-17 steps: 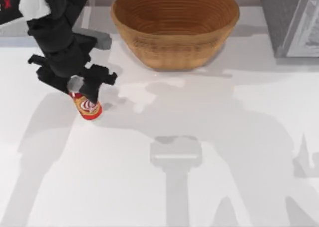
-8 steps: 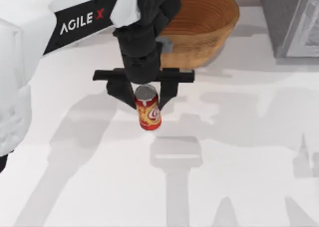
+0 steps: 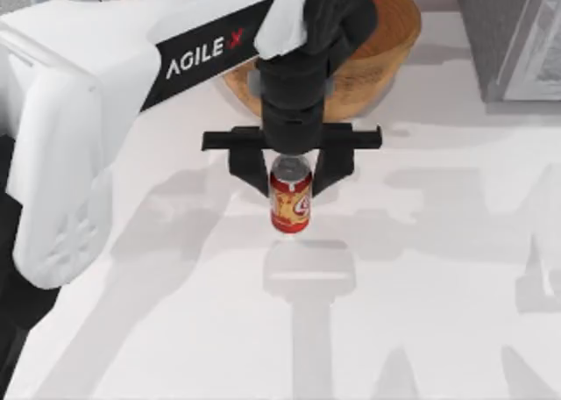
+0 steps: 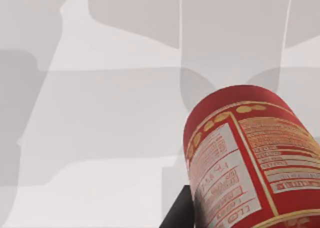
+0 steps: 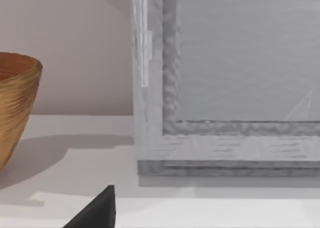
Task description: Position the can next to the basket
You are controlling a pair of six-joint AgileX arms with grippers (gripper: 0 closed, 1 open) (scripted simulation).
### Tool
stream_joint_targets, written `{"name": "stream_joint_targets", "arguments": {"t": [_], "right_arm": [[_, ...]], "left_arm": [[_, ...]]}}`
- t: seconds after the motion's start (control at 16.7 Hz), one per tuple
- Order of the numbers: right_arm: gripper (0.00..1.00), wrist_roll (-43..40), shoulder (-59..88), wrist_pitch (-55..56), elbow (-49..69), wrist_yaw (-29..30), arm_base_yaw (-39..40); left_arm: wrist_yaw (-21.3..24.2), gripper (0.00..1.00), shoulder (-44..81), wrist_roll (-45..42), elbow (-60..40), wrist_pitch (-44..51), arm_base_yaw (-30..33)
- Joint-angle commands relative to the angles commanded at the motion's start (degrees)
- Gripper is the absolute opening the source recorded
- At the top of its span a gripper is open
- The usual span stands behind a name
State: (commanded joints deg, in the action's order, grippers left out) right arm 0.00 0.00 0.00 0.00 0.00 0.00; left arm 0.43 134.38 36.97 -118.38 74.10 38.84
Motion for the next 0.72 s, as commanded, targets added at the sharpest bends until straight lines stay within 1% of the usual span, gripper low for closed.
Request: {"name": "stream_joint_targets", "arguments": {"t": [0.72], "right_arm": [[1.00, 0.0, 0.0, 0.0, 0.0, 0.0, 0.0]], "left_arm": [[-0.1, 0.00, 0.2, 0.1, 1.5, -1.7, 0.1]]}}
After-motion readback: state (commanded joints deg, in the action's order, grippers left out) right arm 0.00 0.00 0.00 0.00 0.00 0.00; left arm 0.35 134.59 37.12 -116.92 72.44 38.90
